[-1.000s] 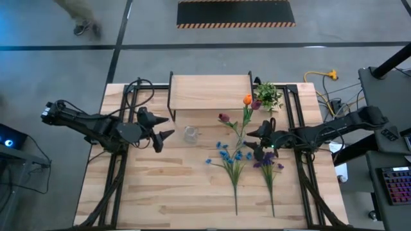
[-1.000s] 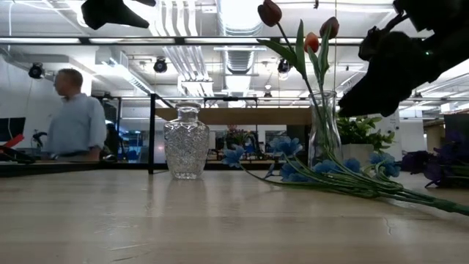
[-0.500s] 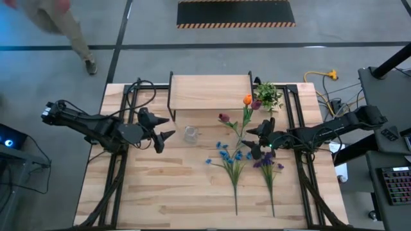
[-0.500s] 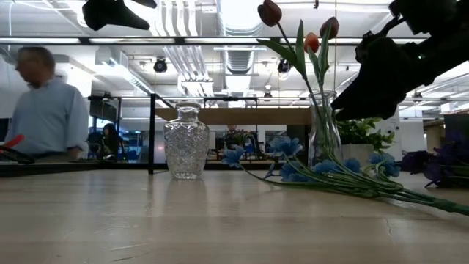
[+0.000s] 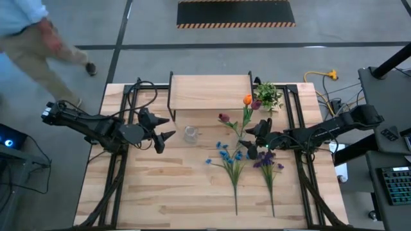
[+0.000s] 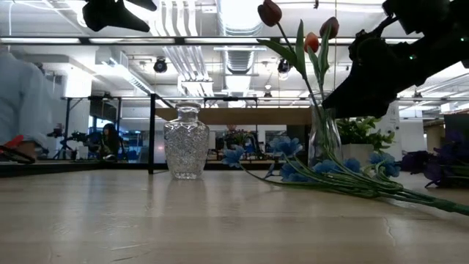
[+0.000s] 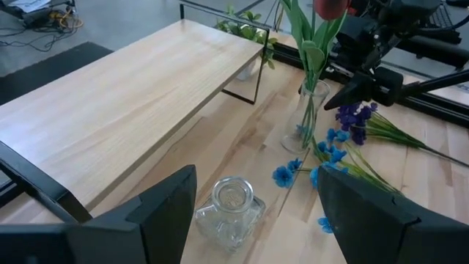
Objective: Pick and place flowers into a vace then onto a shelf
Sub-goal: Put the right transparent vase with flowers on the shelf
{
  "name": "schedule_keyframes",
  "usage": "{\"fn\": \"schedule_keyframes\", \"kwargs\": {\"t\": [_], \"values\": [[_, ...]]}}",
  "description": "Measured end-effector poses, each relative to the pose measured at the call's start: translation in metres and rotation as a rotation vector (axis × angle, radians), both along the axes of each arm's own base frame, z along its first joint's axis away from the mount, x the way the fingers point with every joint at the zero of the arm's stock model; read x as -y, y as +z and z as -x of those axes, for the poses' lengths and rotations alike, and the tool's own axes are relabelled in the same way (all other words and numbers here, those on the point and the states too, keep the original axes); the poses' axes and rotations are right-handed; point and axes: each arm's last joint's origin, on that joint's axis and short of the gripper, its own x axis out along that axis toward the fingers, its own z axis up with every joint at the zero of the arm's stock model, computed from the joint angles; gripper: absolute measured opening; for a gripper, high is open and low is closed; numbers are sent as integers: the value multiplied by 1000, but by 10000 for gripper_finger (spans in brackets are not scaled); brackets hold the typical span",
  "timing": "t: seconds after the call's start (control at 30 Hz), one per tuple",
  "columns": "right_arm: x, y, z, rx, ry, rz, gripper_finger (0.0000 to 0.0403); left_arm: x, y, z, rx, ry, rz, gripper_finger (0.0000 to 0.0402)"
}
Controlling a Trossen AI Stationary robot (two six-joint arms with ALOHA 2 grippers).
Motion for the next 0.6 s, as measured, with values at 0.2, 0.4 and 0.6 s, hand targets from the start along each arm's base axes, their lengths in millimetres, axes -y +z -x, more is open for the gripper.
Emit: {"fn": "schedule_keyframes", "kwargs": {"t": [0.2, 0.4, 0.6], "values": [[-2, -2, -9, -34, 4, 13, 266, 0, -1, 0, 0, 0, 1, 267], [-3, -1, -16, -42, 1, 16, 249, 0, -4, 0, -4, 3, 5, 267], [-3, 0, -16, -41, -3, 13, 227, 0, -6, -1, -9, 3, 4, 267]]}}
